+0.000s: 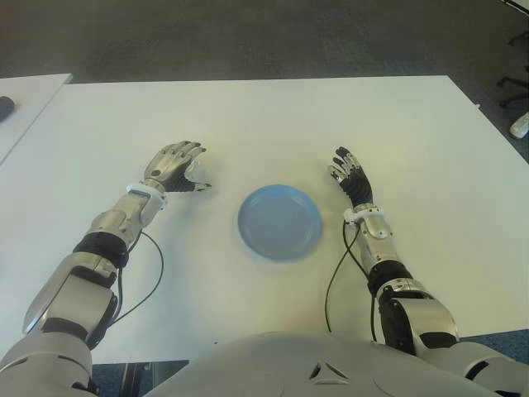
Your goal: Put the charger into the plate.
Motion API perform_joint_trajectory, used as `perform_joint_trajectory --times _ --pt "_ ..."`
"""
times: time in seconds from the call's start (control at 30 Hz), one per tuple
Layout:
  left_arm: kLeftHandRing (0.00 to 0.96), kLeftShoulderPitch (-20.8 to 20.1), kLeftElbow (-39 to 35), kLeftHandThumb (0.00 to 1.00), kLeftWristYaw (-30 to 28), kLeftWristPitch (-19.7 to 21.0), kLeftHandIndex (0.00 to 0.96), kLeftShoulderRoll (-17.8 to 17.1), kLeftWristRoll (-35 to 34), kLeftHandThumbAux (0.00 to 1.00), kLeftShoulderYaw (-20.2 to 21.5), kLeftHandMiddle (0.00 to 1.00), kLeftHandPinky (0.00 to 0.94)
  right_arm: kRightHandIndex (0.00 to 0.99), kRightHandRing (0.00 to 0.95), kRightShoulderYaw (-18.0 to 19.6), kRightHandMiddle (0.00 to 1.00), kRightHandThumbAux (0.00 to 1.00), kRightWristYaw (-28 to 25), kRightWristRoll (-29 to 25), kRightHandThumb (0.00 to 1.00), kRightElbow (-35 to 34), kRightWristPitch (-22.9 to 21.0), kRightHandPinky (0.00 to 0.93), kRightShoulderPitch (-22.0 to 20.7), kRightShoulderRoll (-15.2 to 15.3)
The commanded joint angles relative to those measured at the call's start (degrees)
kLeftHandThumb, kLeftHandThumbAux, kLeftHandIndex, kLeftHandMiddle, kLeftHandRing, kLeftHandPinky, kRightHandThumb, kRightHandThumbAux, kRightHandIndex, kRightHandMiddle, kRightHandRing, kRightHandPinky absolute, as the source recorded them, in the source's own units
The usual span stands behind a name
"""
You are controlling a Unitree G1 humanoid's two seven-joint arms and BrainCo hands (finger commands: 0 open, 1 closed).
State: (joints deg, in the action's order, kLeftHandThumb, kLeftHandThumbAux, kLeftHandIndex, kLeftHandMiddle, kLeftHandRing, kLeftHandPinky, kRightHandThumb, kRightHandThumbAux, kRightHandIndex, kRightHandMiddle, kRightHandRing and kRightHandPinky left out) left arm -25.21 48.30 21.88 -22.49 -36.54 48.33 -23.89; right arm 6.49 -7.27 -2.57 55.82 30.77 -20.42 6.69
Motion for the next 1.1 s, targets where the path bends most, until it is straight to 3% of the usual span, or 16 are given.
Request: perform_joint_trajectory --times 0.03,1.1 --pt "0.077 0.4 1.2 0.309 0.7 -0.1 0.108 -0.3 0.2 0.473 -1.0 0.082 0.093 0.065 0.048 0.6 0.056 0.688 -0.4 0.0 0.182 7.0 -5.5 0.066 6.3 0.5" --pt "0.084 -1.4 5.6 0.314 4.1 -0.1 0.110 -0.8 -0.6 0.451 -1.7 0.085 0.103 0.077 0.071 1.0 0.066 0.715 -0.4 0.6 0.219 10.2 -6.5 0.102 4.3 3.7"
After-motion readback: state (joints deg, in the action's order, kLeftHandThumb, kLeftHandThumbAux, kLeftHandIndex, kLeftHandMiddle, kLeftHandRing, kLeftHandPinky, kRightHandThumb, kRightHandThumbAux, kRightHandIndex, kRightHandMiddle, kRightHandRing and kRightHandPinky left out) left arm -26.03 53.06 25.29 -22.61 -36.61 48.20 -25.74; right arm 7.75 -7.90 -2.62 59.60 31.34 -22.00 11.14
